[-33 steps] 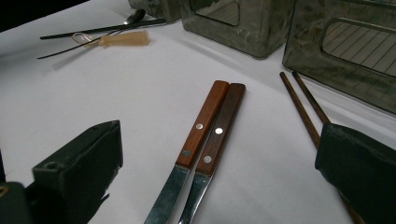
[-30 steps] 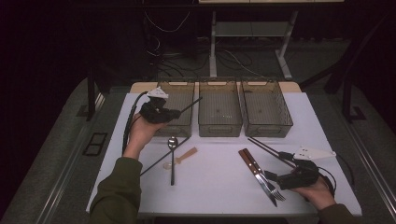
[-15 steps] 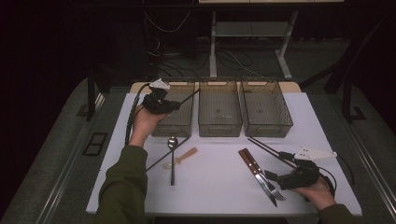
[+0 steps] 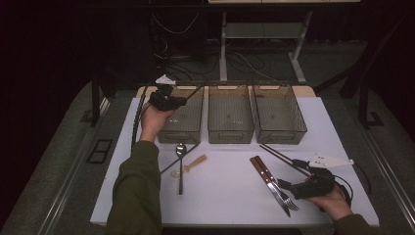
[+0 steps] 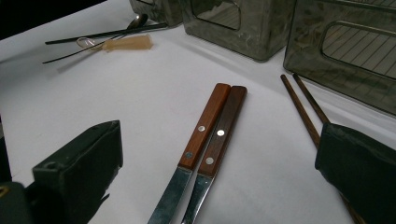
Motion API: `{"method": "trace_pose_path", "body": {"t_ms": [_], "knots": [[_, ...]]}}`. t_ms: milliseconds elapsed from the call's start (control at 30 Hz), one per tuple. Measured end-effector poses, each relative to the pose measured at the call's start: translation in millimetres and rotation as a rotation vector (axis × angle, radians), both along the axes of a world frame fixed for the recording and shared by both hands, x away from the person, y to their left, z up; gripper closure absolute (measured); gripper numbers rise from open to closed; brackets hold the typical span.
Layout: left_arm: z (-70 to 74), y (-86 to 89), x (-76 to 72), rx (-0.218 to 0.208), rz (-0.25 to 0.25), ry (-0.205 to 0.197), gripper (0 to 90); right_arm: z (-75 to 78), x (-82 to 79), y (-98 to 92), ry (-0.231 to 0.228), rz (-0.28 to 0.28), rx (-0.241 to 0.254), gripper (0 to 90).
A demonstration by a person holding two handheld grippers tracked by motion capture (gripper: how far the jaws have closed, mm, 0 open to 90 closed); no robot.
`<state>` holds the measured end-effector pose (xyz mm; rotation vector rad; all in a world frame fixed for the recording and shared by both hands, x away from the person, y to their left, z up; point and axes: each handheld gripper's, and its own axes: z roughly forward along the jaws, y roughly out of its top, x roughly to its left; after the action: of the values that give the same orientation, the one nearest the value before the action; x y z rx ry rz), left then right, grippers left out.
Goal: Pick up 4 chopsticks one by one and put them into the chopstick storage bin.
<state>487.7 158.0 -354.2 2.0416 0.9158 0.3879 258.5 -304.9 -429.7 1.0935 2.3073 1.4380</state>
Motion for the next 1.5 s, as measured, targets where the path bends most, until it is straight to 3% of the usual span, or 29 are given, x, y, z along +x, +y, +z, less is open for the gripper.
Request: {"method": "trace_pose_path", "body": {"t_ms": [267, 733, 900, 1033, 1167, 1433, 1500], "knots": [[-16.7, 2.3, 11.2, -0.004, 0.037, 0.021, 84.9, 0.5, -0.1, -1.4, -0.005, -0.004, 0.009, 1.0], [-25.5, 3.1, 15.9, 0.012, 0.081, 0.045, 84.1, 0.8, -0.4, -1.0, -0.002, -0.002, 0.009, 1.0], [-24.6, 3.3, 15.0, 0.028, 0.086, 0.047, 73.2, 1.0, -0.5, -1.0, -0.004, -0.003, 0.009, 1.1], [-19.1, 4.1, 10.4, 0.042, 0.075, 0.040, 67.7, 0.8, -0.2, -1.2, -0.002, -0.001, 0.012, 1.1], [-11.5, 5.4, 3.6, 0.008, 0.037, 0.070, 56.4, 0.8, 0.0, -1.4, 0.004, -0.008, 0.015, 1.1], [8.0, 4.0, -23.7, 0.017, -0.012, 0.047, 45.4, 0.4, 0.6, -1.0, -0.003, -0.004, 0.004, 1.0], [11.1, 3.8, -31.5, -0.004, -0.015, 0.029, 43.7, 0.5, 0.1, -0.7, -0.001, -0.005, 0.006, 1.0]]}}
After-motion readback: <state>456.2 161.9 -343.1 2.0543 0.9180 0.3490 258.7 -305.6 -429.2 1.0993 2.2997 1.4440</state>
